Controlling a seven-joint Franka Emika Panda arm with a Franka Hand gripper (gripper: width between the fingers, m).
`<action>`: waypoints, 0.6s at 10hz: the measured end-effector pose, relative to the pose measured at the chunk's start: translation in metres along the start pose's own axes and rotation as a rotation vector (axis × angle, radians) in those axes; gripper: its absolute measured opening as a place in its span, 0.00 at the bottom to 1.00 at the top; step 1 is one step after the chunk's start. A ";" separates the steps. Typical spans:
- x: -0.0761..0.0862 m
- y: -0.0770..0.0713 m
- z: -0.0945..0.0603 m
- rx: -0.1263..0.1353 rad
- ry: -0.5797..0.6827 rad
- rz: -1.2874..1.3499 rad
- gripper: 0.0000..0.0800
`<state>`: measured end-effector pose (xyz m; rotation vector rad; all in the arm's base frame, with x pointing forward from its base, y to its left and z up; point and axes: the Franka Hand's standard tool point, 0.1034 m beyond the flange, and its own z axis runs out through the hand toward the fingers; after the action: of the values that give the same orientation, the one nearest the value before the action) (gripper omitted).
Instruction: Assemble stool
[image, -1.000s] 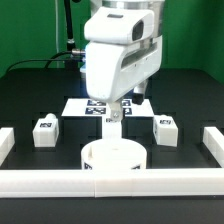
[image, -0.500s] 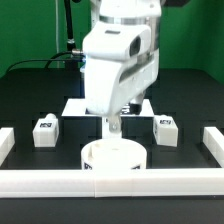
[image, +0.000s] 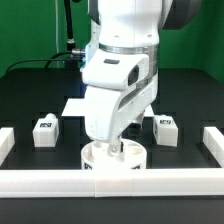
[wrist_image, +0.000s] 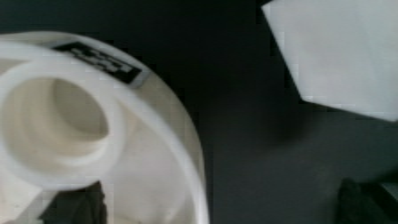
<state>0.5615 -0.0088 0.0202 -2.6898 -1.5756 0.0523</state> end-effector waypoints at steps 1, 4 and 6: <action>0.000 -0.001 0.004 0.001 0.001 0.000 0.81; -0.002 0.005 0.009 -0.009 0.008 0.005 0.81; -0.003 0.005 0.009 -0.009 0.008 0.000 0.80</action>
Offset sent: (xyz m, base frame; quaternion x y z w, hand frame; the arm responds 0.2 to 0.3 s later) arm 0.0086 -0.0041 -0.0112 -0.0023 0.0123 -0.0020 0.9999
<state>0.5644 -0.0139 0.0111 -2.6938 -1.5770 0.0337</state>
